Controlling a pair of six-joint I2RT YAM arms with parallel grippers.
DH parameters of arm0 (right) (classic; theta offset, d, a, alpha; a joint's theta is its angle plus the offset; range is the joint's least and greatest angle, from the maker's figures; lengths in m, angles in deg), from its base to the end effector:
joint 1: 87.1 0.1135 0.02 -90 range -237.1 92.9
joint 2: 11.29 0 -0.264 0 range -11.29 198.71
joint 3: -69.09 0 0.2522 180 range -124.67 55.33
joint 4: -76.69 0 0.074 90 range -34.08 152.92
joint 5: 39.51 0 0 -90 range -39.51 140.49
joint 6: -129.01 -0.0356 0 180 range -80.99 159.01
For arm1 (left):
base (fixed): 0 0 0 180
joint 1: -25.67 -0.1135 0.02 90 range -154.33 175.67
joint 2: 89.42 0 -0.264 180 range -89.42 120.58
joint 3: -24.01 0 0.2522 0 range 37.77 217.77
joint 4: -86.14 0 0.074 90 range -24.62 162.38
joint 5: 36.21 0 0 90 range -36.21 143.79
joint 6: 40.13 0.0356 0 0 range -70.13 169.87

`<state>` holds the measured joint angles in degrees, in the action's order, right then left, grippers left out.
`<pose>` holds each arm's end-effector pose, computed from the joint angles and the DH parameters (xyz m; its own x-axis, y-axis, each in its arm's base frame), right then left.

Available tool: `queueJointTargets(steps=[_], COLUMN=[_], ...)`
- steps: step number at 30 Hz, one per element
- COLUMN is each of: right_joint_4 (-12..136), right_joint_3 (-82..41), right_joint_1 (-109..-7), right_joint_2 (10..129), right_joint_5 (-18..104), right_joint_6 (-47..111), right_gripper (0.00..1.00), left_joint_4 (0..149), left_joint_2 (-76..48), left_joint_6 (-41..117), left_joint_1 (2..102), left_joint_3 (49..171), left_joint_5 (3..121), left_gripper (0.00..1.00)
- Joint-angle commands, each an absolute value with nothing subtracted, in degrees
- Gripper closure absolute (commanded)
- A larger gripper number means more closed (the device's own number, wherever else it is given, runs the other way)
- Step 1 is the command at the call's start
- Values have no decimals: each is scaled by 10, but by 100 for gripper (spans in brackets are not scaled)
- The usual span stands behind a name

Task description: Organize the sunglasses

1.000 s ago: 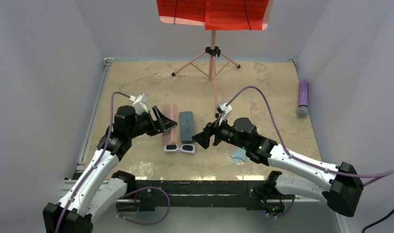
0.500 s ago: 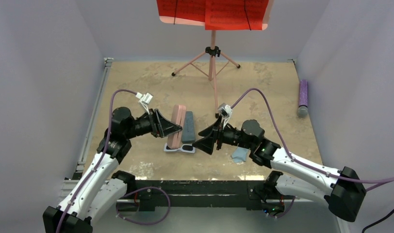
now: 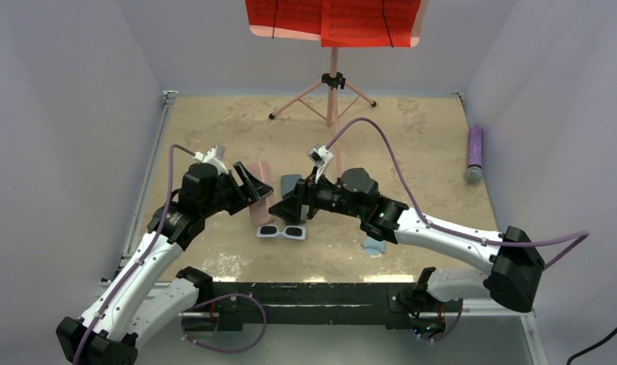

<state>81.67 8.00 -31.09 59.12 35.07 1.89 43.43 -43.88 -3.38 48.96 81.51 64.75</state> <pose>0.1534 0.2444 0.3132 -0.6055 0.1425 -0.7829 -0.7300 0.2923 0.6178 0.1585 -0.0756 0.2985 -0.7123 -0.5498 -0.4363 -0.0542 0.6629 -0.7468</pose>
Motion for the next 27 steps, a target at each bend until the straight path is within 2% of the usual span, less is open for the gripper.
queueJointTargets(steps=[1, 6, 11, 13, 14, 15, 16, 17, 19, 21, 22, 27], right_joint_4=[769, 739, 776, 814, 828, 840, 846, 848, 847, 849, 854, 914], right_joint_3=[23, 5, 21, 38, 43, 48, 52, 54, 58, 68, 77, 127], right_joint_1=[-298, -289, -280, -279, -279, -279, -279, -279, -284, -296, -307, -392], right_joint_2=[635, 677, 706, 705, 703, 699, 694, 686, 668, 646, 632, 582], right_joint_5=[412, 441, 420, 417, 415, 414, 414, 414, 410, 395, 381, 236], right_joint_6=[-18, -41, -77, -89, -94, -99, -101, -105, -111, -127, -139, -221], right_gripper=[15, 16, 27, 39, 53, 72, 82, 87, 89, 90, 90, 90], left_joint_4=[423, 419, 433, 436, 440, 447, 447, 446, 440, 439, 441, 501], left_joint_2=[-429, -414, -403, -398, -397, -395, -394, -394, -400, -419, -432, -520], left_joint_6=[-80, -102, -117, -114, -108, -98, -88, -74, -55, -43, -40, -30], left_joint_1=[516, 534, 541, 549, 550, 551, 551, 551, 551, 551, 550, 550], left_joint_3=[859, 879, 885, 887, 886, 884, 884, 885, 886, 879, 873, 818], left_joint_5=[575, 544, 547, 548, 552, 561, 573, 584, 598, 604, 603, 616], left_gripper=[100, 100, 100, 100, 100, 100, 99, 90, 57, 11, 2, 0])
